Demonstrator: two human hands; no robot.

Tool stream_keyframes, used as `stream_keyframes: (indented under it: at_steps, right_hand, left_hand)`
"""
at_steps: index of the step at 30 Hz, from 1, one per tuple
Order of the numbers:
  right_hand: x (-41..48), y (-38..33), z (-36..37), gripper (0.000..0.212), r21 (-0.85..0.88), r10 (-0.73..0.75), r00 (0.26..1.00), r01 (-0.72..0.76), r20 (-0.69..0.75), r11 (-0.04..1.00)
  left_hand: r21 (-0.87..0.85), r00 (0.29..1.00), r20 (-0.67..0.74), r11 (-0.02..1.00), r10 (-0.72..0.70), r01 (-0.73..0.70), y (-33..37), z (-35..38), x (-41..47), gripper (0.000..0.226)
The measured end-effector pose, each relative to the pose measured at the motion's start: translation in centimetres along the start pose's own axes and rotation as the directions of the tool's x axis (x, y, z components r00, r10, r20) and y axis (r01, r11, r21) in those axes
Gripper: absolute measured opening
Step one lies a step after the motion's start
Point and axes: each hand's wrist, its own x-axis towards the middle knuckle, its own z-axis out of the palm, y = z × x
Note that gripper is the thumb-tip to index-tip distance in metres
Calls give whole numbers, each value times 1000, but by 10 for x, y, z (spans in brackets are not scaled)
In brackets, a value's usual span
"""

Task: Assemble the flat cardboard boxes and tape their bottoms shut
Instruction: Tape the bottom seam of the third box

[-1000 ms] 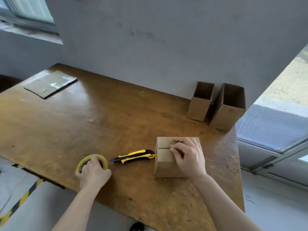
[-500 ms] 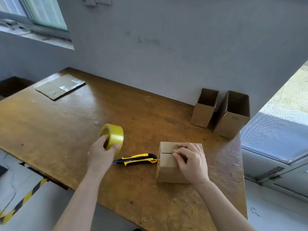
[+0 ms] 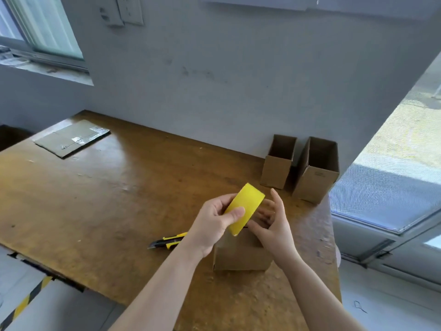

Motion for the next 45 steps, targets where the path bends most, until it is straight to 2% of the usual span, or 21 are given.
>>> stream_keyframes:
  at_steps: [3,6,8,9,11,12,13,14,15,17,19,20,22,24,26,29,31,34,38,42,45]
  right_hand:
    - [-2,-13,-9,81,160,55,997,-63,57,985]
    - [-4,-25,-14,50,267,87,983,-127,159,955]
    - [-5,-31,-13,26,325,139,974,-192,179,926]
    - [-4,-31,-11,18,327,173,972,-217,157,920]
    - [-2,-30,-9,13,323,226,969,-245,97,914]
    - [-1,-30,-9,15,333,240,968,-252,77,909]
    - [0,-29,-8,15,345,249,966,-258,72,902]
    - [1,-30,-8,12,354,250,965,-260,73,899]
    - [2,-29,-8,9,359,248,966,-258,74,897]
    - [4,-29,-8,6,363,242,967,-254,80,896]
    - [5,-30,-9,10,361,246,964,-265,98,894]
    - [6,-31,-11,14,357,234,966,-258,108,898]
    - [9,-34,-16,22,305,182,977,-206,107,930]
    - [12,-39,-20,24,182,121,987,-138,105,974]
    - [13,-47,-19,24,47,69,991,-74,111,996]
    - [10,-49,-13,24,-77,19,997,-13,76,997]
    - [9,-46,-10,24,-109,-1,999,5,35,994]
    - [8,-43,-9,24,-150,-17,1000,20,19,988]
    - [8,-44,-9,25,-167,-31,999,35,30,985]
    - [9,-47,-9,30,-230,-76,989,103,123,968]
    - [11,-51,-15,33,-168,-32,967,76,251,983]
  left_hand:
    - [29,990,87,994,-107,105,1,-3,9,31]
    - [62,957,202,978,-209,200,1,-2,18,25]
    - [23,964,187,982,-188,187,1,0,21,29]
    - [-22,980,122,987,-157,161,-1,1,22,32]
    - [-54,988,-144,997,-54,47,-9,4,22,26]
    - [44,947,-318,998,52,-40,-17,3,20,19]
    - [214,886,-427,972,182,-97,-26,2,17,18]
    - [387,851,-439,916,288,-110,-37,0,12,22]
    - [518,857,-380,848,348,-115,-47,1,7,26]
    - [692,910,-192,708,369,-141,-68,-1,0,27]
    - [790,911,-66,579,406,-201,-84,-7,-2,17]
    - [801,900,-38,552,434,-232,-87,-10,-2,13]
    - [791,895,-37,560,445,-246,-89,-14,0,9]
    - [776,906,-65,592,419,-219,-84,-16,1,10]
    - [716,933,-128,682,335,-147,-75,-14,0,17]
    - [471,936,-323,881,139,32,-54,-6,-6,34]
    - [282,908,-417,955,38,89,-46,0,-7,36]
    - [198,899,-432,964,-75,175,-37,5,-4,48]
    - [98,904,-386,967,-182,236,-30,8,1,42]
    - [244,875,-471,937,-109,248,-35,6,4,36]
    - [303,860,-504,917,-74,257,-34,2,7,32]
